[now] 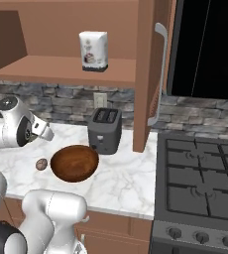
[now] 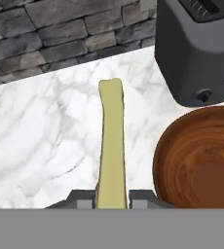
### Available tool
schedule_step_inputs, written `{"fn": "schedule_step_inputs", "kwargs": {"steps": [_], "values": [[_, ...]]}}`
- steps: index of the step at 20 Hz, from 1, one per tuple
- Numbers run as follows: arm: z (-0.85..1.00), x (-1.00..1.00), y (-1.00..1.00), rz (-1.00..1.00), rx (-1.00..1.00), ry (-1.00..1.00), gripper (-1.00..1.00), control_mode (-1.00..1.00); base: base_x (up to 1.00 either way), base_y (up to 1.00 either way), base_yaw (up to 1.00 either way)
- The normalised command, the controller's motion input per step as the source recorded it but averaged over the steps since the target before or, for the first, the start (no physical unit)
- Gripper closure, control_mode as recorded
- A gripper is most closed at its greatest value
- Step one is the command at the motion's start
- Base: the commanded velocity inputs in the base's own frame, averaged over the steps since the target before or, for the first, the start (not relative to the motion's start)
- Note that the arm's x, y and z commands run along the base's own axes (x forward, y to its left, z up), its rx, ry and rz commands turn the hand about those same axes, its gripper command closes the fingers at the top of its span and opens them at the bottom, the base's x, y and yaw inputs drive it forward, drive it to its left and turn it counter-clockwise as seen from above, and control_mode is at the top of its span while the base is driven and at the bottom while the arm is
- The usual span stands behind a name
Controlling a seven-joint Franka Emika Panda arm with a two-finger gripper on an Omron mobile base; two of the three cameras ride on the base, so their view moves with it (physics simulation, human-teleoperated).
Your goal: Pick the egg and butter from the fridge and place them by the bowl for mixing.
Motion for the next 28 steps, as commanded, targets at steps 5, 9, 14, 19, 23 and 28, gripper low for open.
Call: {"fn": "schedule_step_inputs", "kwargs": {"steps": [5,9,14,19,23,28], "values": [[-0.11,0.41,0.0,-0.11,0.0,0.0,1.0,-1.0,0.0,0.0,0.0],[-0.37,0.34,0.0,0.0,0.0,0.03,1.0,-1.0,0.0,0.0,0.0],[-0.33,0.41,0.0,0.0,0.0,0.07,1.0,-1.0,0.0,0.0,0.0],[-0.24,0.41,0.0,0.0,-0.03,0.11,1.0,-1.0,0.0,0.0,0.0],[-0.36,0.4,0.02,0.0,-0.1,0.16,1.0,-1.0,0.0,0.0,0.0],[-0.42,0.26,0.21,0.0,-0.15,0.15,1.0,-1.0,0.0,0.0,0.0]]}}
